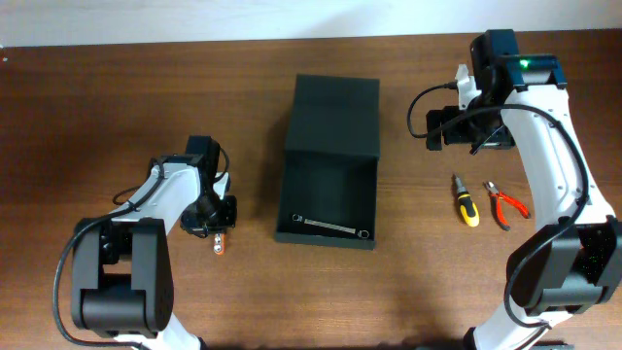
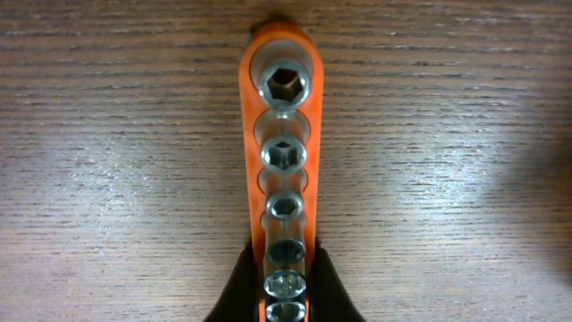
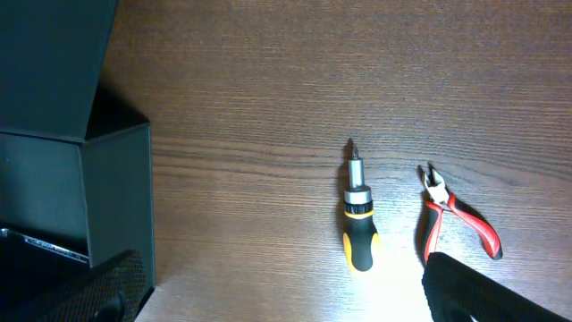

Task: Pack container
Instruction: 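Lower left gripper onto the orange socket rail and grasp it, then carry socket rail with left gripper into the box and release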

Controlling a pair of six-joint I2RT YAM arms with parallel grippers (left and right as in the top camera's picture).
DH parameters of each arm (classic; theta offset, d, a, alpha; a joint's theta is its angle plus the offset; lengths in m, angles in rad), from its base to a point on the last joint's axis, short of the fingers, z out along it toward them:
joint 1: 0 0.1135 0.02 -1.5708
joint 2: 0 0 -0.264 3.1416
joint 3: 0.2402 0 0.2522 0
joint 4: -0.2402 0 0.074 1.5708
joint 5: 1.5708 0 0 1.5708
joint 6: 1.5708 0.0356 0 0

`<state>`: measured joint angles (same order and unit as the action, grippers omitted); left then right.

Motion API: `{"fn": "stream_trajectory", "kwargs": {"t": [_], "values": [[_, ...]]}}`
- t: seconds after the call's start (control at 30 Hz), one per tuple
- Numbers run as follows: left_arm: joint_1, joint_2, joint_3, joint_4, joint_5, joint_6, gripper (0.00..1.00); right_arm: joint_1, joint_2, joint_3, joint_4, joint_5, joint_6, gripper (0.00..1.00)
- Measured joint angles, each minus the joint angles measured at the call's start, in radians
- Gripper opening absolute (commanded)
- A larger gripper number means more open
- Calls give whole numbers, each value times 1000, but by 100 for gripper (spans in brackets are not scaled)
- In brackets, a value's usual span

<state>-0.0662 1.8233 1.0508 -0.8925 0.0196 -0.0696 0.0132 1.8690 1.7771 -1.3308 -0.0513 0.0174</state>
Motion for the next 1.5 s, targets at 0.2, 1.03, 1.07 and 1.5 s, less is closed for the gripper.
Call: {"fn": "stream_trajectory", "kwargs": {"t": [0.2, 1.03, 1.07, 1.5], "values": [[0, 3, 29, -42, 0, 1, 2, 0, 0, 0, 0, 0, -4, 99], [-504, -44, 717, -286, 11, 657, 2, -84, 0, 29, 19, 0, -22, 99], [-517, -39, 717, -281, 13, 682, 2, -90, 0, 29, 19, 0, -21, 99], [-530, 282, 713, -277, 77, 774, 2, -99, 0, 29, 16, 0, -22, 99]]}}
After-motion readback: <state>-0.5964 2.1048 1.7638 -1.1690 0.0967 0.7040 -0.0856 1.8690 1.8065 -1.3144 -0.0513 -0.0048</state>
